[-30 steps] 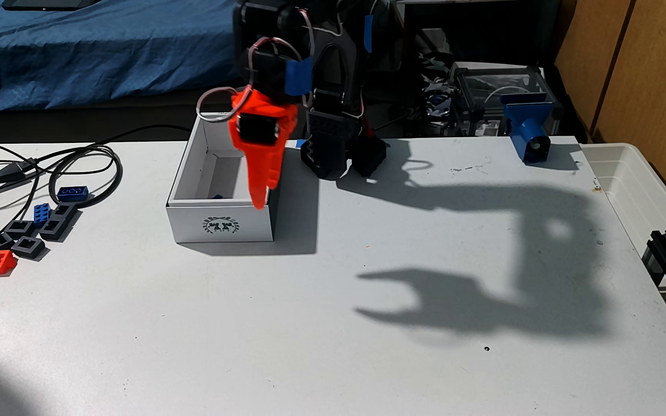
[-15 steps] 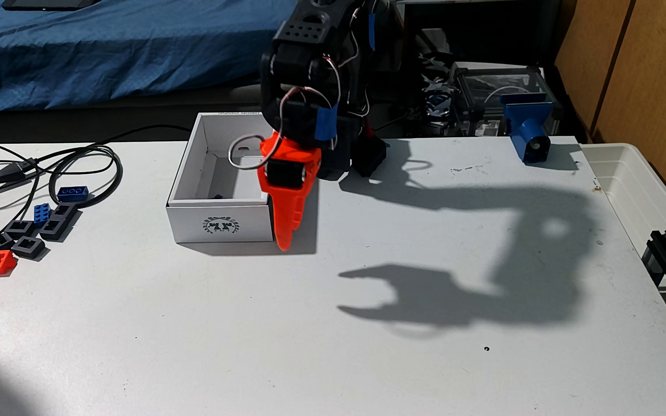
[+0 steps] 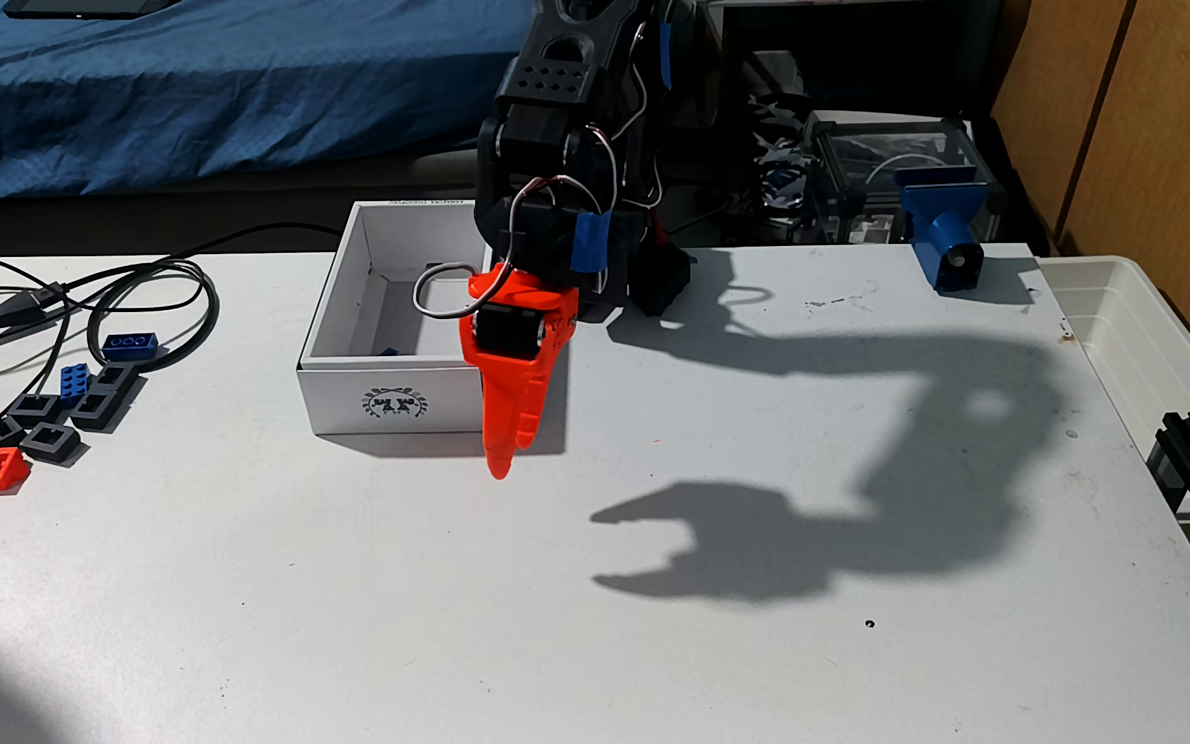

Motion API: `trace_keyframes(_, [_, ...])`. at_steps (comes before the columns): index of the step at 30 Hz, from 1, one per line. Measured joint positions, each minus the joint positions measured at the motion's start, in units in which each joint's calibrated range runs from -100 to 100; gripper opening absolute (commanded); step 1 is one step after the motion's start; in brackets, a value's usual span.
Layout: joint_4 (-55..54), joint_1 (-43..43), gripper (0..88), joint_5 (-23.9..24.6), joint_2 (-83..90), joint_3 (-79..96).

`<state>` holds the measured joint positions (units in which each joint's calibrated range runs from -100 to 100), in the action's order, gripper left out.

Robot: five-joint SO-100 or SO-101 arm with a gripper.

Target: Grab the blue brick and place in box

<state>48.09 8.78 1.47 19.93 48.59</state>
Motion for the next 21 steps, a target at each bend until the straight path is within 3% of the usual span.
trace_keyframes(14, [-4.66, -3.10, 18.8, 2.16, 0.34, 4.11])
trace_keyframes(21, [-4.66, -5.61, 18.8, 2.16, 11.57, 11.98])
